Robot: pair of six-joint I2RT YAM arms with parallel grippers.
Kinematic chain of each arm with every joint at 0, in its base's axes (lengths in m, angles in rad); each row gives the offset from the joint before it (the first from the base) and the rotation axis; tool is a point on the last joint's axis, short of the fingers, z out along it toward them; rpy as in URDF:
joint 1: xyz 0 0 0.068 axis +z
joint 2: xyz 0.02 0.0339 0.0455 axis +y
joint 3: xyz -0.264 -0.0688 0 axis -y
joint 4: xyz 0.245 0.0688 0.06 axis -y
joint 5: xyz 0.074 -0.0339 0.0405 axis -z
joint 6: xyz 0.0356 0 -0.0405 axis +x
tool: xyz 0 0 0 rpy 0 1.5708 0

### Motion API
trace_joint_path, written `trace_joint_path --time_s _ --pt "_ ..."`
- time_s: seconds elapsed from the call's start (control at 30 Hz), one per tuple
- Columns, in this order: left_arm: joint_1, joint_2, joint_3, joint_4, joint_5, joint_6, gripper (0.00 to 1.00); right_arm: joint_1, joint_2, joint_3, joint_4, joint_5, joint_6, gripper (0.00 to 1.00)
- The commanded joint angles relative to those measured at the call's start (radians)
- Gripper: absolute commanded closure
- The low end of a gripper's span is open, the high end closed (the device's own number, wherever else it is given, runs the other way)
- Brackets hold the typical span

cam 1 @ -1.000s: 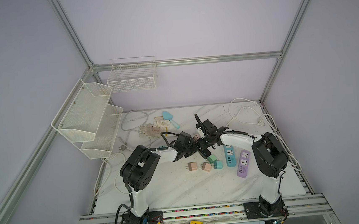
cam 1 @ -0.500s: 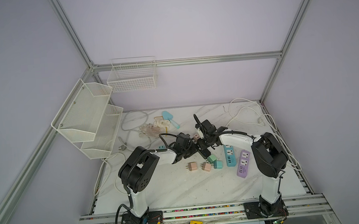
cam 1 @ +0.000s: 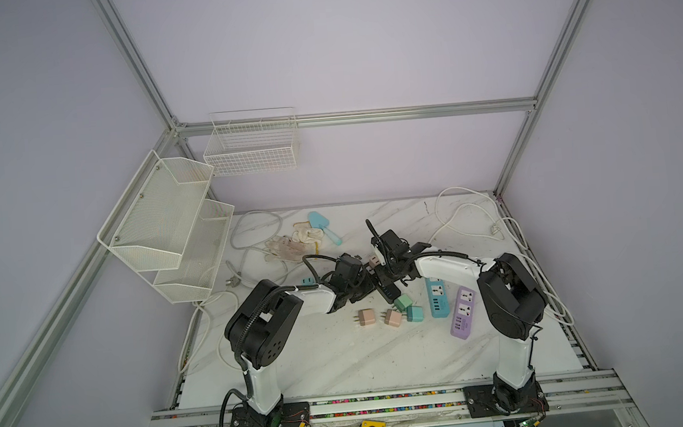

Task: Pull the plug off the socket
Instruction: 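Close the right gripper on the pink adapter plugged into the black strip, then pull the pink adapter upward out of the black strip with the right gripper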

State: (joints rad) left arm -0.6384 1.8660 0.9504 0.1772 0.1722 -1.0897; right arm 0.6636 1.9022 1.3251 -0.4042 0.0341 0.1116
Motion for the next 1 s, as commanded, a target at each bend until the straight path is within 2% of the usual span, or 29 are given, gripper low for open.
trace_joint_path --time_s 0.0,0.07,0.27,0.6,0.77,0.97 --pt "-0.011 -0.005 -0.051 -0.116 0.001 0.002 0.72 0.007 -0.014 0.014 -0.008 0.034 0.032 0.86" --pt "-0.010 -0.008 -0.055 -0.116 0.001 0.002 0.73 0.007 -0.028 -0.009 0.025 -0.008 0.040 0.86" --pt "-0.012 -0.015 -0.065 -0.116 0.004 -0.001 0.73 -0.011 -0.057 -0.008 -0.007 0.060 0.042 0.87" --pt "-0.027 -0.006 -0.052 -0.116 0.006 -0.007 0.73 0.013 -0.092 -0.052 0.062 -0.030 0.032 0.87" --pt "-0.027 -0.007 -0.055 -0.116 0.009 -0.009 0.73 -0.004 -0.112 -0.057 0.038 0.037 0.034 0.88" --pt "-0.027 -0.018 -0.043 -0.119 0.014 -0.003 0.73 -0.022 -0.196 -0.089 0.034 0.026 0.042 0.88"
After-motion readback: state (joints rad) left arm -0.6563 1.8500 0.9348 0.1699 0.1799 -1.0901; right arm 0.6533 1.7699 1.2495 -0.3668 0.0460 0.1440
